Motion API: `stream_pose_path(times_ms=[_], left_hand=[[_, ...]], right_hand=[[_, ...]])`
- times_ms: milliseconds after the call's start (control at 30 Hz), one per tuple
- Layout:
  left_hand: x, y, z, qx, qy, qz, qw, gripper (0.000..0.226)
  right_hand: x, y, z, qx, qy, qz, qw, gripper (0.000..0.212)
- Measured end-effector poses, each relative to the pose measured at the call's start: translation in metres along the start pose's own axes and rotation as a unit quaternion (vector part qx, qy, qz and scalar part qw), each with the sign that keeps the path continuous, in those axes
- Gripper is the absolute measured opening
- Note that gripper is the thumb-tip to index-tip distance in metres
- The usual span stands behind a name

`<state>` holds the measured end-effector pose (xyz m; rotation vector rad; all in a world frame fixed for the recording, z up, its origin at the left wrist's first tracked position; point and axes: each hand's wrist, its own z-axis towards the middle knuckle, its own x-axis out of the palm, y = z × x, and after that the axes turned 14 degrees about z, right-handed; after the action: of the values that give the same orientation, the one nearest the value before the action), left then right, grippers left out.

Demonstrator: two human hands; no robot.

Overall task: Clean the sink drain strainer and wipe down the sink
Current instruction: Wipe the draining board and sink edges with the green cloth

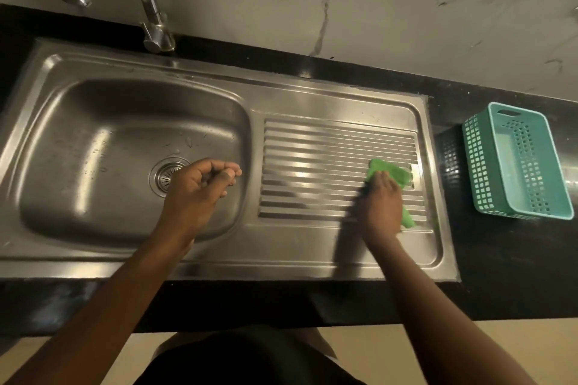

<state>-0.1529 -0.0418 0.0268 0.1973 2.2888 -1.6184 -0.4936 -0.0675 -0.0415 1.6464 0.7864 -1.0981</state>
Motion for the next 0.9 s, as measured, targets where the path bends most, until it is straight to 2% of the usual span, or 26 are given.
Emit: stream_pose_path(times_ms=[200,333,467,600,733,900], left_hand=[[0.000,-0.002,0.000,-0.001,0.008,0.005,1.000,0.015],[0.003,-0.008,-0.002,0.010,0.006,0.006,1.000,0.015],[0.004,-0.009,-0.003,0.020,0.009,0.023,1.000,0.016],[0.002,-0.010,-0.004,0.017,0.012,0.014,1.000,0.016],[-0.006,-0.007,-0.003,0.010,-0.001,0.005,1.000,0.016],[-0.020,0.006,0.000,-0.002,-0.017,0.009,1.000,0.015]], right_hand=[[0.052,0.098,-0.038,-0.122,0.057,-0.025,0.991,0.062],[0.067,0.155,-0.062,-0.188,0.102,-0.009,0.977,0.061],[0.057,0.137,-0.058,-0.267,0.144,-0.014,0.953,0.067],[0.051,0.106,-0.071,-0.366,0.195,0.028,0.909,0.059],[0.048,0.082,-0.089,-0.463,0.249,0.021,0.850,0.062],[0.046,0.086,-0.074,-0.538,0.220,-0.022,0.814,0.047]])
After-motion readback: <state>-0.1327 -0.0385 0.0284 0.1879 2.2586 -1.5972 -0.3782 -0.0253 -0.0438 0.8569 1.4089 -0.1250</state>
